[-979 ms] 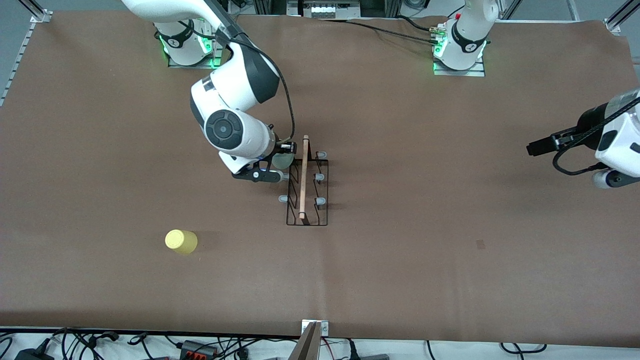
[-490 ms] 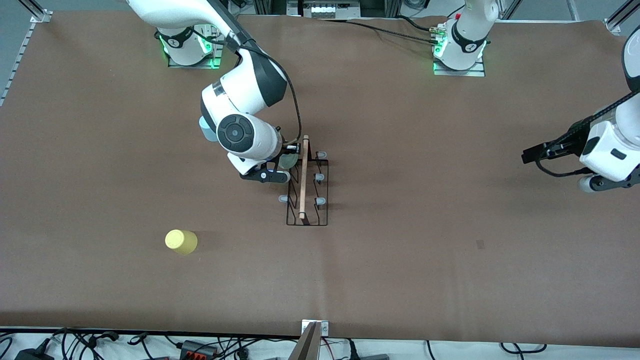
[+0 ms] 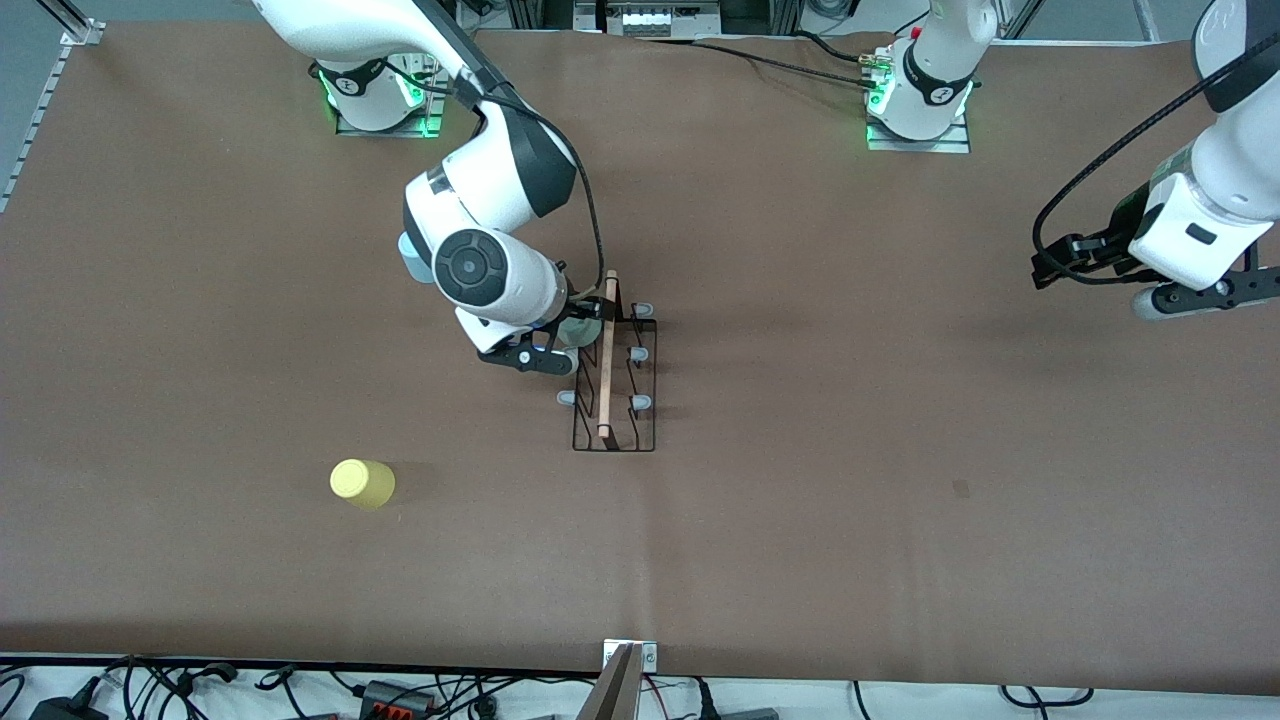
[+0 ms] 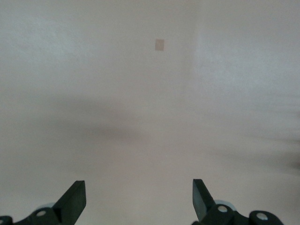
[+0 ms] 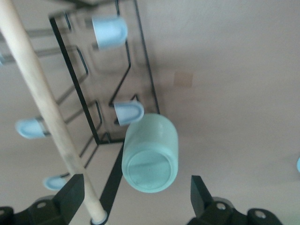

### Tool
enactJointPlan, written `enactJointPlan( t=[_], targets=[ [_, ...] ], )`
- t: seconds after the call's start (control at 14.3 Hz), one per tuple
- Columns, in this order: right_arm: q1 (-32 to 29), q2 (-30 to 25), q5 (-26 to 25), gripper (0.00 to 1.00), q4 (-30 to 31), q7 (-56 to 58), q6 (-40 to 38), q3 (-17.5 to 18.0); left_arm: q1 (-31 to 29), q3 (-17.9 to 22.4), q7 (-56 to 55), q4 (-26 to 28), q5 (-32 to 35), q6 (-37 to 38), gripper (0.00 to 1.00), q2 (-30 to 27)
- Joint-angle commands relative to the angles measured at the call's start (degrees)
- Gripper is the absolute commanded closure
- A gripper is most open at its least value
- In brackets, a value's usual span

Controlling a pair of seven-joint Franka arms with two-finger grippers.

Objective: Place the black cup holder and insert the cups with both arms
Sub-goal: 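Open the left gripper and withdraw while the right gripper brings the teal cup, then move the right gripper over to the yellow cup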

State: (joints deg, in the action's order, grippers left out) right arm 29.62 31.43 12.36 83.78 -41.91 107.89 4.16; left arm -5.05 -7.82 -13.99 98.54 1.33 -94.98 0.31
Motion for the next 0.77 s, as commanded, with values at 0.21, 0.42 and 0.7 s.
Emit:
enactJointPlan(
  t=[0.21, 0.42, 0.7],
  targets=[
    [-3.42, 2.65, -7.35, 0.0, -4.93, 1.73, 0.37, -12.5, 1.62, 3.34, 1.78, -3.88, -0.81, 3.13, 0.0, 1.97],
    [-9.29, 7.14, -9.55, 0.0, -7.49, 12.94, 4.16, -13.21, 1.71, 2.9, 1.33, -4.59, -0.45, 3.13, 0.0, 2.32],
    [-13.97, 11.27, -9.02, 0.0, -7.84, 29.83, 8.46, -12.86, 1.45, 3.16, 1.86, -4.59, -1.33, 3.04, 0.0, 2.32]
  ],
)
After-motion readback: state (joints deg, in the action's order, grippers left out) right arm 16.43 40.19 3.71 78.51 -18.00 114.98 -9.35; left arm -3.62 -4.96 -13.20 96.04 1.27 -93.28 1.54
